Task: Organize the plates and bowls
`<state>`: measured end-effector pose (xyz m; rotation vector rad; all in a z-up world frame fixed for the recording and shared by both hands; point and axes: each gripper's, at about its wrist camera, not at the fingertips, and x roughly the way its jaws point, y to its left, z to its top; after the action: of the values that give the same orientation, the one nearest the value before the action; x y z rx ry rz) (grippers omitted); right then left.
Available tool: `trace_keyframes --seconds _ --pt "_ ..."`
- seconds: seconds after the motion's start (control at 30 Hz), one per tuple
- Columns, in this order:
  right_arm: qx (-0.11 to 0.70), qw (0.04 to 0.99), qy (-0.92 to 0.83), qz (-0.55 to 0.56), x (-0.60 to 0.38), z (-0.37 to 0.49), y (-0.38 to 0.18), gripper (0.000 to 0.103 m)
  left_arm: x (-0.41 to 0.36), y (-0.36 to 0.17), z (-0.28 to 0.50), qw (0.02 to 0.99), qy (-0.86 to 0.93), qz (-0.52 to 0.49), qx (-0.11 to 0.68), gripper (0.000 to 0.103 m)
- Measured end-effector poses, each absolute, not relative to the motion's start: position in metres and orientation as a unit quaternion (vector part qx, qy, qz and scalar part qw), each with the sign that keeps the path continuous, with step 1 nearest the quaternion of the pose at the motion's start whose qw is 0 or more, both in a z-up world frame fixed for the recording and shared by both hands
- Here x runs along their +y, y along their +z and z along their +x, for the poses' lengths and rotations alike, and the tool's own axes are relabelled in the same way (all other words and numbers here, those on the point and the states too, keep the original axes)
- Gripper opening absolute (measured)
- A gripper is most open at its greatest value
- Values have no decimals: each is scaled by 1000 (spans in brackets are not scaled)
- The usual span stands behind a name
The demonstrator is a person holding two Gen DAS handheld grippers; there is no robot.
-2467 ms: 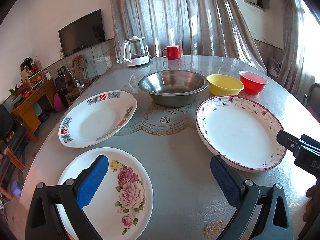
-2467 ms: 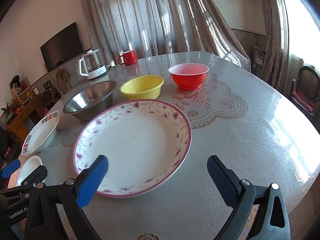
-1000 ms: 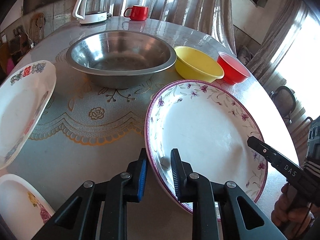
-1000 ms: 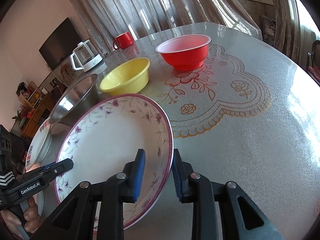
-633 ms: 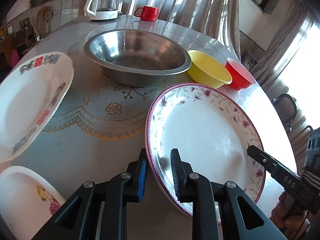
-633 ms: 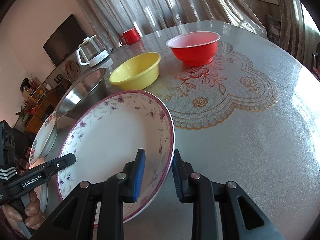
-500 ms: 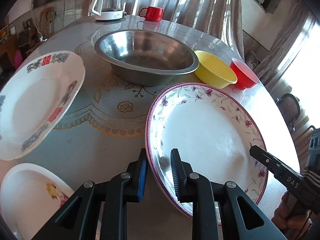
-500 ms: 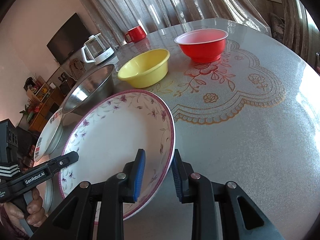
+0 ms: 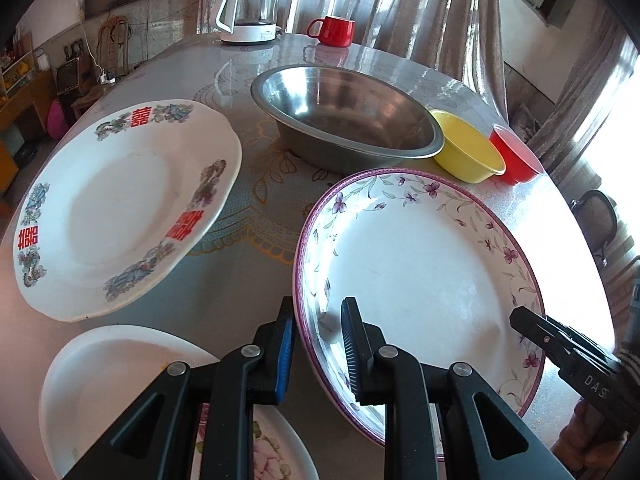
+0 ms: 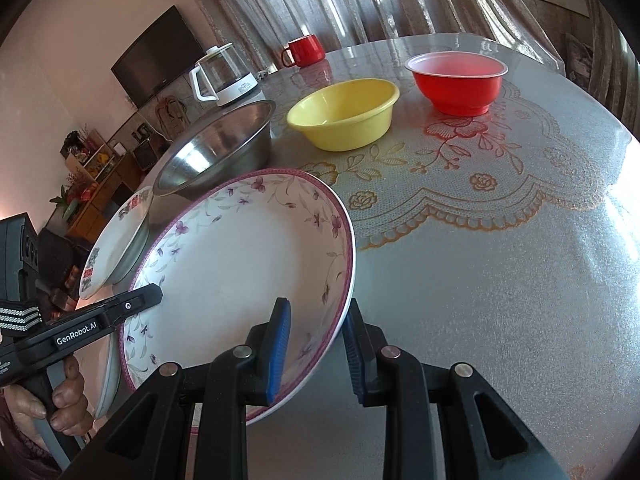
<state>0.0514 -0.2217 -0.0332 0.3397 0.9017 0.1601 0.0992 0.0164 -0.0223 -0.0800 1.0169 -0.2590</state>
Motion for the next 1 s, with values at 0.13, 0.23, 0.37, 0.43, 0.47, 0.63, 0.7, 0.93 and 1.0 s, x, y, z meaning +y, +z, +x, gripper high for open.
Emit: trace_keyframes --seconds 0.13,0.23,0.37,0.43,0.47,0.63,0.7,0.93,1.0 --pt "436 884 81 149 -213 49 -33 26 25 -20 97 866 -121 -38 484 22" --pt "437 884 85 141 -208 48 -34 25 27 -20 94 866 -125 -41 482 22" --pt "441 884 82 135 -207 46 -35 25 23 -19 91 870 -124 -27 476 22" --pt "442 884 79 131 -205 43 -34 24 23 -19 88 872 -126 -23 473 22" --pt "442 884 78 129 -205 42 -34 25 24 -18 89 871 -128 -27 473 22" --pt "445 883 70 130 -206 37 -33 23 22 -17 85 872 -138 -22 469 22" --pt "446 883 69 129 -206 36 -33 23 23 -17 85 873 -141 -25 467 22" --pt "449 883 62 123 -204 36 -32 22 36 -16 89 864 -162 -75 470 30" --pt "450 882 59 126 -204 36 -32 22 41 -14 90 863 -166 -93 468 31"
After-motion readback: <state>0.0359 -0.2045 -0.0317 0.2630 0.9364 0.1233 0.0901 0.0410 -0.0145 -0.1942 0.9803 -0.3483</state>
